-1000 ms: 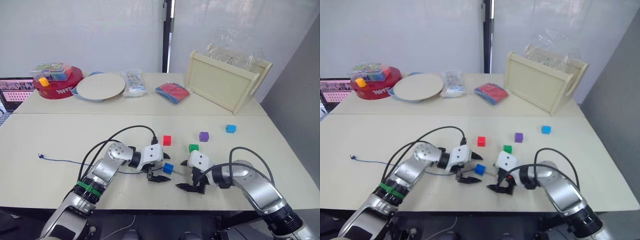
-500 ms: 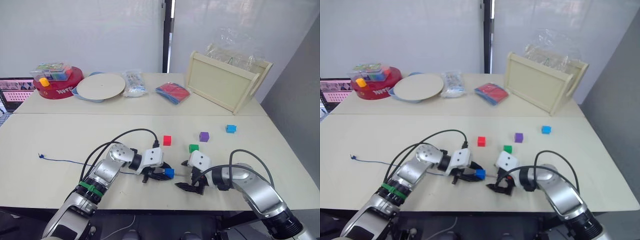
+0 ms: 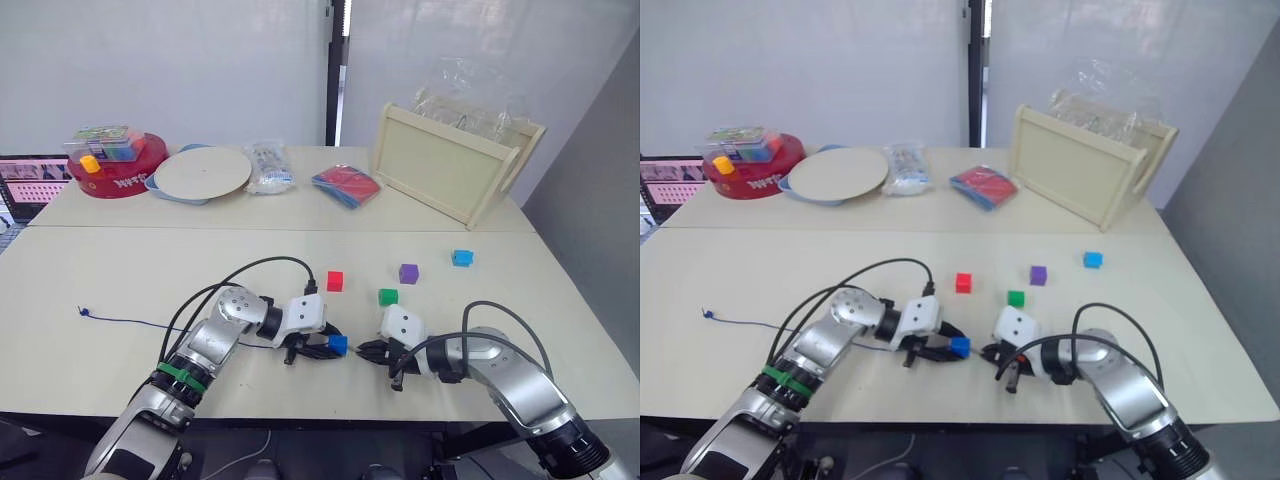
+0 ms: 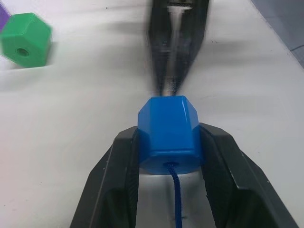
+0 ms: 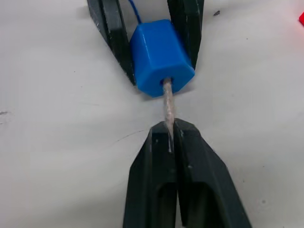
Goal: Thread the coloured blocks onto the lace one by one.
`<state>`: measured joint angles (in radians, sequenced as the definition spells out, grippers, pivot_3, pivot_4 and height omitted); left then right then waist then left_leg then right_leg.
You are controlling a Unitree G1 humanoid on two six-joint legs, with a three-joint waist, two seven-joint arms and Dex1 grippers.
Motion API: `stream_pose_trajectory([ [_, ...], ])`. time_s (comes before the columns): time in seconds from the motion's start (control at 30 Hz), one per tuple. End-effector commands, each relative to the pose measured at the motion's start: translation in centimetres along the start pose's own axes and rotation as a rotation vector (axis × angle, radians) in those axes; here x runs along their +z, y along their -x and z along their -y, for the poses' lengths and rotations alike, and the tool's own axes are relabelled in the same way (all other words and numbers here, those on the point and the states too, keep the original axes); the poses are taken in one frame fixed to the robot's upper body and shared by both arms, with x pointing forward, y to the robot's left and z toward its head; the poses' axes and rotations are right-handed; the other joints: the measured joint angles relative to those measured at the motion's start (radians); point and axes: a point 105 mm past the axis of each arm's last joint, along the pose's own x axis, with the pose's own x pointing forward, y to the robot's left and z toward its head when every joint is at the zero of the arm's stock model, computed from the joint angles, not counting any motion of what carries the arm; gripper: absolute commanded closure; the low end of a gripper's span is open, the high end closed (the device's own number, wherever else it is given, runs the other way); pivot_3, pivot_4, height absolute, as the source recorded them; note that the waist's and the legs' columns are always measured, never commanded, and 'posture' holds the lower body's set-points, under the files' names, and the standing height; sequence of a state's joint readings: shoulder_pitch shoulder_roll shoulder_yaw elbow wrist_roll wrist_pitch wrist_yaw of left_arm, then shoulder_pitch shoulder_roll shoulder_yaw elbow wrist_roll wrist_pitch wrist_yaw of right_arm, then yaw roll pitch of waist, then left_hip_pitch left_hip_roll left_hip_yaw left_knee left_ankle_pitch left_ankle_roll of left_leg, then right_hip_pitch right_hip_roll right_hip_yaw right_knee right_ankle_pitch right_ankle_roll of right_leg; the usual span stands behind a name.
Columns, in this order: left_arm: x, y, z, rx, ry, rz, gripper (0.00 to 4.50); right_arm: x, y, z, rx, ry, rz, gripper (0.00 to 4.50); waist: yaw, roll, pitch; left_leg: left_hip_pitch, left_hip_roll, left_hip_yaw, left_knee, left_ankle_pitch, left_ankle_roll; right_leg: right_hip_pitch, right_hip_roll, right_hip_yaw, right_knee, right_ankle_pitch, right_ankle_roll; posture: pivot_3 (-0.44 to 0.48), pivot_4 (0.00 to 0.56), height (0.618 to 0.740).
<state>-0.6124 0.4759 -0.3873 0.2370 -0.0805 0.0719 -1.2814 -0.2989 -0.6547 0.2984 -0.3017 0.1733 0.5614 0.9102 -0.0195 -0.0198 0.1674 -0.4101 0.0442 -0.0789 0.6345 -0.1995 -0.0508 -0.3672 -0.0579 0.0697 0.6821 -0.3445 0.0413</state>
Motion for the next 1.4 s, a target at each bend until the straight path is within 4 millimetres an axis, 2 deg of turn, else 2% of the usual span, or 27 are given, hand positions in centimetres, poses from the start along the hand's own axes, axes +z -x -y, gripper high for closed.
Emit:
stream_pose_trajectory([
  [0.03,-0.1,1.4,0.3,0.022,0.002,-0.006,3.18,-0.4,0.2,0.6,-0.015,-0.003,-0.021,4.5,-0.001,0.0,0.0,0.0,0.0,0.0,0.0,0.0,0.0,0.0,0.0,0.0,0.0,0.0,0.0,0.0,0.15,0.74],
  [0.1,-0.5,2.3,0.3,0.046,0.014,-0.022,3.18,-0.2,0.1,0.4,0.002,0.004,-0.014,4.5,-0.001,0.0,0.0,0.0,0.0,0.0,0.0,0.0,0.0,0.0,0.0,0.0,0.0,0.0,0.0,0.0,0.15,0.74],
  [0.2,-4.0,8.1,1.2,0.158,0.1,-0.148,3.18,0.4,0.1,-0.3,0.054,0.027,-0.007,4.5,-0.02,0.0,0.0,0.0,0.001,0.0,-0.001,0.0,0.0,0.0,0.0,0.0,0.0,0.0,0.0,0.0,0.15,0.74],
  [0.3,-6.1,11.7,2.0,0.241,0.158,-0.238,3.18,0.5,0.1,-0.5,0.07,0.042,-0.009,4.5,-0.034,0.0,0.0,0.005,0.003,0.0,-0.005,0.0,0.0,0.0,0.002,0.0,0.001,0.0,0.0,0.0,0.15,0.74],
  [0.47,-10.8,21.0,3.3,0.467,0.266,-0.45,3.18,0.9,0.2,-0.6,0.087,0.058,-0.008,4.5,-0.044,0.0,0.0,0.007,0.004,0.0,-0.007,0.0,0.0,0.0,0.003,0.0,0.001,0.0,0.0,0.0,0.15,0.74],
  [0.57,-12.7,26.1,4.4,0.607,0.323,-0.548,3.18,1.0,0.1,-0.6,0.1,0.068,-0.011,4.5,-0.052,0.001,0.0,0.008,0.004,0.001,-0.008,0.0,0.001,-0.001,0.003,0.0,0.002,0.0,-0.001,0.0,0.15,0.74],
  [0.63,-13.4,28.3,5.1,0.658,0.334,-0.602,3.18,1.0,0.1,-0.6,0.106,0.073,-0.012,4.5,-0.05,0.001,0.0,0.008,0.004,0.001,-0.008,-0.001,0.001,-0.001,0.003,0.0,0.002,-0.001,-0.001,0.0,0.15,0.74],
  [0.7,-13.6,29.3,5.4,0.686,0.331,-0.621,3.18,1.1,0.1,-0.5,0.111,0.079,-0.012,4.5,-0.046,0.001,0.0,0.007,0.004,0.001,-0.008,-0.001,0.001,-0.001,0.002,0.0,0.002,-0.001,-0.001,0.0,0.15,0.74],
  [0.83,-12.4,28.8,4.4,0.704,0.31,-0.519,3.18,1.4,-0.1,-0.3,0.125,0.094,-0.01,4.5,-0.037,0.001,0.0,0.006,0.004,0.002,-0.008,-0.001,0.001,-0.002,0.002,-0.001,0.002,-0.001,-0.001,0.0,0.15,0.74],
  [0.9,-11.4,28.4,3.7,0.709,0.329,-0.445,2.16,1.7,-0.2,-0.3,0.131,0.1,-0.006,4.5,-0.033,0.001,0.0,0.005,0.004,0.002,-0.008,-0.001,0.001,-0.002,0.002,-0.001,0.002,-0.001,-0.001,0.0,0.15,0.74],
  [1.07,-8.1,28.3,1.9,0.712,0.31,-0.382,0.53,2.7,-0.5,-0.7,0.158,0.122,0.011,4.5,-0.025,-0.001,0.001,0.002,0.004,0.002,-0.007,-0.001,0.001,-0.005,0.002,-0.001,0.002,0.0,-0.001,0.0,0.15,0.74],
  [1.17,-5.5,27.4,1.2,0.668,0.299,-0.316,0.53,3.7,-1.2,-0.9,0.168,0.134,0.028,4.5,-0.025,-0.001,0.002,0.002,0.004,0.002,-0.007,-0.001,0.001,-0.004,0.002,-0.001,0.002,0.0,-0.001,0.0,0.15,0.74],
  [1.3,-2.2,22.9,1.0,0.536,0.269,-0.193,0.53,4.6,-2.3,-0.9,0.163,0.138,0.03,4.5,-0.026,-0.001,0.002,0.002,0.004,0.002,-0.007,-0.001,0.001,-0.004,0.002,-0.001,0.002,0.0,-0.001,0.0,0.15,0.74],
  [1.4,-0.1,16.8,1.8,0.384,0.251,-0.063,0.53,4.9,-3.3,-0.7,0.151,0.137,0.012,4.5,-0.024,-0.001,0.001,0.002,0.004,0.002,-0.007,-0.001,0.001,-0.004,0.001,-0.001,0.002,0.0,-0.001,0.0,0.15,0.74],
])
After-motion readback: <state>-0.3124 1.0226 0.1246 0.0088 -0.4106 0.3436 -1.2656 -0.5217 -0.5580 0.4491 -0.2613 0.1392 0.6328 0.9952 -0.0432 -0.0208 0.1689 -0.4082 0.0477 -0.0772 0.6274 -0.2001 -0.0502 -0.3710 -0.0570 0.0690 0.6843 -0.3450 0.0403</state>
